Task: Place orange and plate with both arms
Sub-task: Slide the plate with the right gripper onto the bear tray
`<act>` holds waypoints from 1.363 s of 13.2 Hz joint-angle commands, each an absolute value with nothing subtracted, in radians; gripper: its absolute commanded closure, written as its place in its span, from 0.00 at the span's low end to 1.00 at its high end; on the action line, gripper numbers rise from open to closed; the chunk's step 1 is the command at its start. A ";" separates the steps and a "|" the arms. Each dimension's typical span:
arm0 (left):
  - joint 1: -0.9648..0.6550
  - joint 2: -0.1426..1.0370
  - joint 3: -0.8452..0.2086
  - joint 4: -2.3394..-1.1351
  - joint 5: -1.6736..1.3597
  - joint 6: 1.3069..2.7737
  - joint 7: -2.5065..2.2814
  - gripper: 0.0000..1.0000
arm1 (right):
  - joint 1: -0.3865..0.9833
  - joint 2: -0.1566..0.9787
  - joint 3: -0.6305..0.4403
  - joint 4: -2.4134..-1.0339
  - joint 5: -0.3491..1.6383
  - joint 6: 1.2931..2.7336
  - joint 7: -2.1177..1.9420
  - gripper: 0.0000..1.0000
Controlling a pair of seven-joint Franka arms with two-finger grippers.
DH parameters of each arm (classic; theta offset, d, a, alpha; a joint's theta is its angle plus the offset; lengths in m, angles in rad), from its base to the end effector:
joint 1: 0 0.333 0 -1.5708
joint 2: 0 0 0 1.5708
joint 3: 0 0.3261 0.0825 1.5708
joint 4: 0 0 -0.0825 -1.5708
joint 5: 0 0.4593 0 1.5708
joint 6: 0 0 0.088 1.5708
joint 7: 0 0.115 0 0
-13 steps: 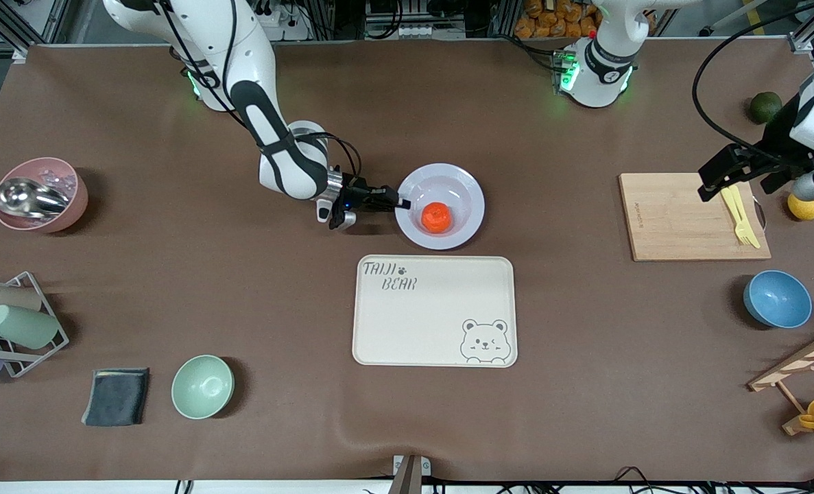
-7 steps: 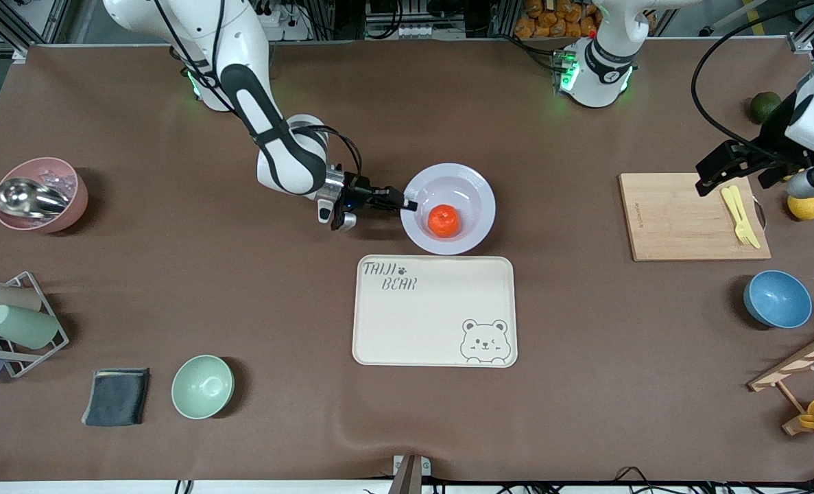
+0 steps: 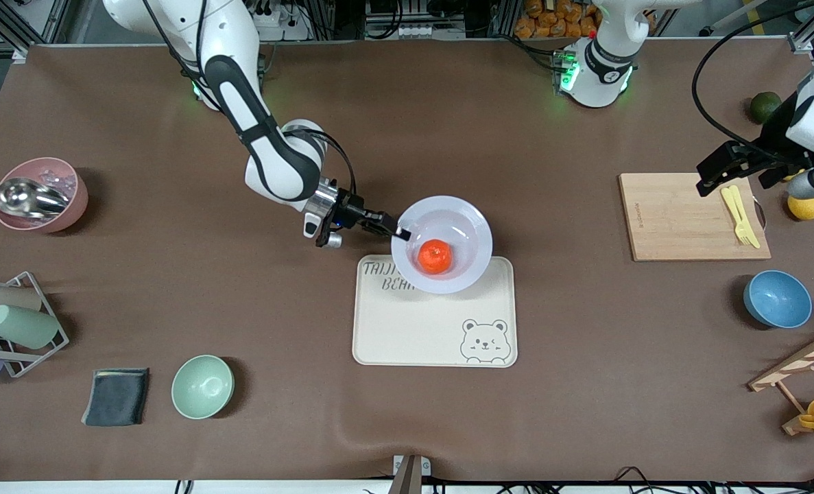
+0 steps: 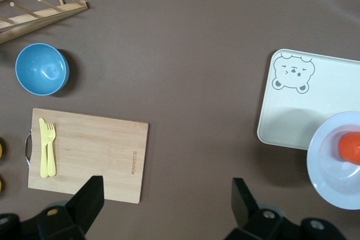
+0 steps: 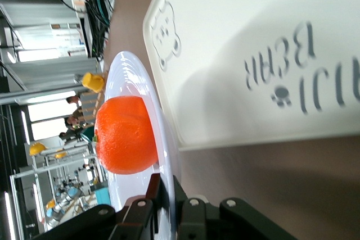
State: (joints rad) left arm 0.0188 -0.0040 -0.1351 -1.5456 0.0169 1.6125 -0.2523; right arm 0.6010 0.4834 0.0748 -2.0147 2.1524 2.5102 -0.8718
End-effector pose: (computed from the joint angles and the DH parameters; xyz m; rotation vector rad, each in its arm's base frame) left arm 0.6297 -0.0718 0.6468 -3.1281 -0.2128 -0.1143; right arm 0.5097 0.4063 0.1494 -1.9720 0.4389 -0.1080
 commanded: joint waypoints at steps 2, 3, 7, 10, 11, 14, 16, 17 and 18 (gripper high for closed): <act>0.017 -0.006 -0.127 -1.548 0.021 1.612 -0.235 0.00 | 0.539 0.547 0.084 -1.938 2.123 2.511 -0.859 1.00; 0.017 -0.006 -0.127 -1.548 0.021 1.618 -0.235 0.00 | 0.531 0.569 0.083 -1.919 2.111 2.513 -0.859 1.00; 0.017 -0.006 -0.127 -1.546 0.020 1.618 -0.235 0.00 | 0.514 0.658 0.083 -1.812 2.040 2.571 -0.818 1.00; 0.017 -0.008 -0.127 -1.548 0.020 1.626 -0.235 0.00 | 0.528 0.712 0.083 -1.735 1.955 2.629 -0.709 1.00; 0.017 -0.008 -0.127 -1.548 0.020 1.629 -0.235 0.00 | 0.528 0.721 0.083 -1.724 1.944 2.631 -0.700 1.00; 0.017 -0.006 -0.129 -1.548 0.015 1.632 -0.235 0.00 | 0.534 0.753 0.083 -1.695 1.942 2.649 -0.699 1.00; 0.015 -0.006 -0.129 -1.549 0.009 1.640 -0.233 0.00 | 0.552 0.782 0.083 -1.660 1.944 2.671 -0.699 1.00; 0.017 -0.006 -0.129 -1.549 0.008 1.640 -0.232 0.00 | 0.555 0.791 0.084 -1.648 1.944 2.686 -0.699 1.00; 0.015 -0.006 -0.129 -1.551 0.006 1.640 -0.233 0.00 | 0.558 0.804 0.084 -1.634 1.945 2.697 -0.699 1.00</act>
